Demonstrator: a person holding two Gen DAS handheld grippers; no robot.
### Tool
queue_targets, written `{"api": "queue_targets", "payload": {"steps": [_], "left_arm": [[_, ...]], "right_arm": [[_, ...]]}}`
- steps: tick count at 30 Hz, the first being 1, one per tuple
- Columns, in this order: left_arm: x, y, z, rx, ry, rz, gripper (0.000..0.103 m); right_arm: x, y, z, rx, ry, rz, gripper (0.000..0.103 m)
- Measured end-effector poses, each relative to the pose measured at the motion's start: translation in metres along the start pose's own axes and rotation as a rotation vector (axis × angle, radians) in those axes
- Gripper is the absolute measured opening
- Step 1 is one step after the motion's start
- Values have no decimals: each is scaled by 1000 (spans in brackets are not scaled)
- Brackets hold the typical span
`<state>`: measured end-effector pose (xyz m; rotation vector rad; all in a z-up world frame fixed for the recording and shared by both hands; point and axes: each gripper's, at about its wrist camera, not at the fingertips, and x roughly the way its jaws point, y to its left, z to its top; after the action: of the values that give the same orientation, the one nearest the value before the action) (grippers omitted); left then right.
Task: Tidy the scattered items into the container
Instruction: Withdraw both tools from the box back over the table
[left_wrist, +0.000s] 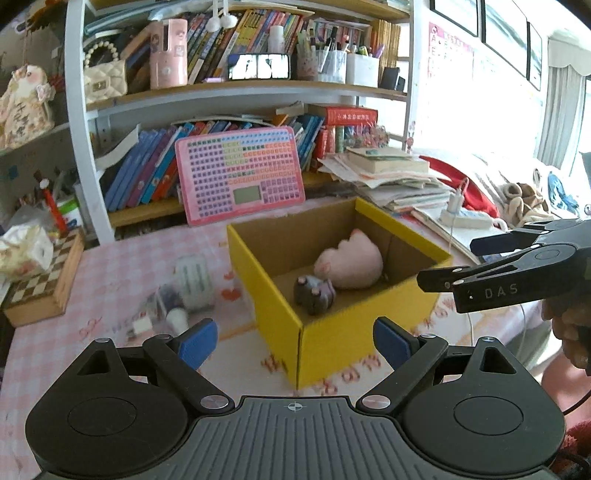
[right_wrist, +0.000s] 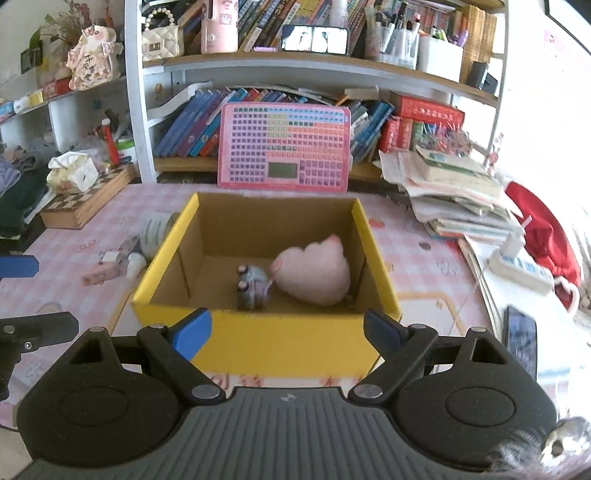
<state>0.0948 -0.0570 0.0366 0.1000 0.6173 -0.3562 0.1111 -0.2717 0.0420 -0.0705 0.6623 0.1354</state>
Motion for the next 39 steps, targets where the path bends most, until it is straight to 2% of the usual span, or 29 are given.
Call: {"api": "queue_targets", "payload": {"steps": [11, 16, 27, 39], "left_arm": [[-33, 22, -38, -28, 23, -13, 93], [-38, 31, -52, -39, 50, -18, 93], [-43, 55, -73, -78, 92, 41, 93], [-53, 73, -84, -121, 94, 89, 93]], "right_arm": [[-26, 36, -47, 97, 26, -76, 89], [-29, 52, -62, 87, 60, -85, 89], [-19, 87, -67, 37, 123, -20, 89], [-11, 156, -69, -197, 127, 114, 89]]}}
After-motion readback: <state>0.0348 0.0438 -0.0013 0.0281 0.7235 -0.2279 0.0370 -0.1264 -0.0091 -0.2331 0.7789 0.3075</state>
